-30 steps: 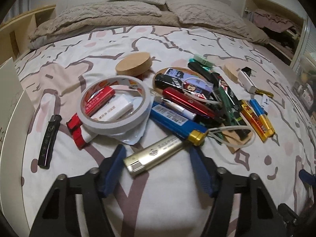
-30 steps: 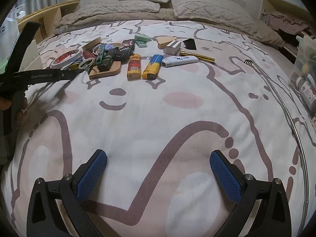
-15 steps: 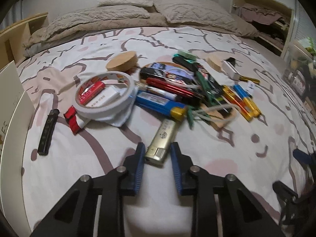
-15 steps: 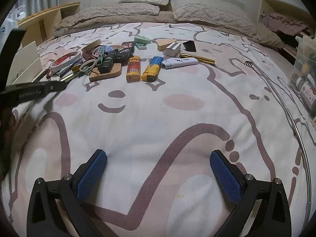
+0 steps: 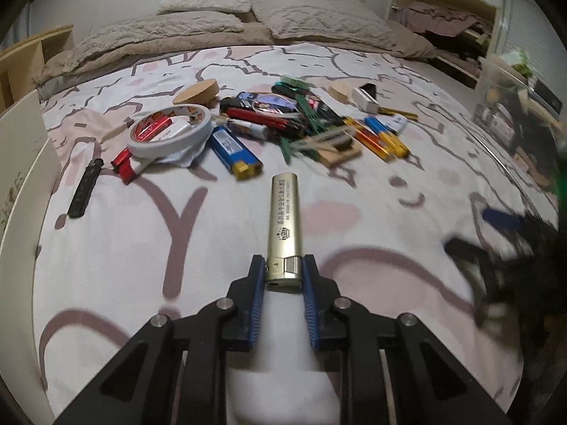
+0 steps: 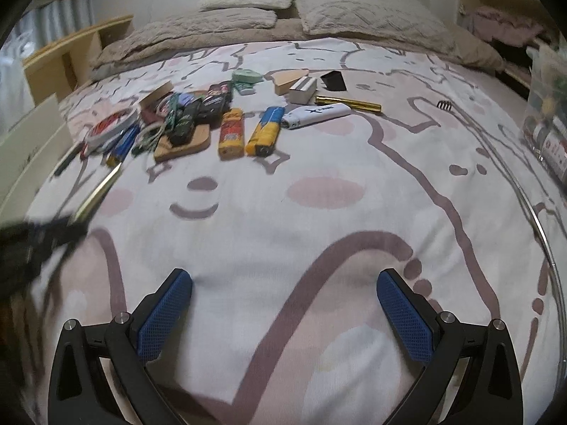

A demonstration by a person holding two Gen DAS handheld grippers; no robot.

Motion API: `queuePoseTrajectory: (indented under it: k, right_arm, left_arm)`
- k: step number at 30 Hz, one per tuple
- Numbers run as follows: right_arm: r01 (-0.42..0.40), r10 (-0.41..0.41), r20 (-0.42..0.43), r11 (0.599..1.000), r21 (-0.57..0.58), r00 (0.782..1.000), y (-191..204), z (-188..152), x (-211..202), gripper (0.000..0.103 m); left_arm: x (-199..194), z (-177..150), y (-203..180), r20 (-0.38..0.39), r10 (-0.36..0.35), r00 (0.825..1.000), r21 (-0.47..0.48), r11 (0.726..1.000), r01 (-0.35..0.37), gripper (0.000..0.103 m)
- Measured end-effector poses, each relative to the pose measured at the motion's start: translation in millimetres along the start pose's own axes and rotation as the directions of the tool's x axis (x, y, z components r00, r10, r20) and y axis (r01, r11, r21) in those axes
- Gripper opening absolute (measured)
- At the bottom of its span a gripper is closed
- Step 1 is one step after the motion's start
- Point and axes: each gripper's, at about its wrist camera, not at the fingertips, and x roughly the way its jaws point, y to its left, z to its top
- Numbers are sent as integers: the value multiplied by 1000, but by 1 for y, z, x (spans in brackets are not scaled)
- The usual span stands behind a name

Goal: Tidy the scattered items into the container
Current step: 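Lift the gold lighter with the left tool while the right tool grasps the yellow-blue lighter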

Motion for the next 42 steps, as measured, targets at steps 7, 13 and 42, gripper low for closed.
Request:
queuePoseTrajectory:
  k: [7,13,42]
  right_arm:
    - [-50,52,-30,997,56,998,-7,28,9,103]
    - [-82,88,-28,981,175,996,-25,63,21,72]
    - [-17,8,-57,989,-149,998,34,36,14,22]
  left_arm:
    - [-28,-37,-14,-4,-3,1000,72,997,3,21]
    - [-54,-69,-23,-3,-24,1000,87,996,24,21]
    - [-73,-76,-7,-43,-84,996,33,996,85,21]
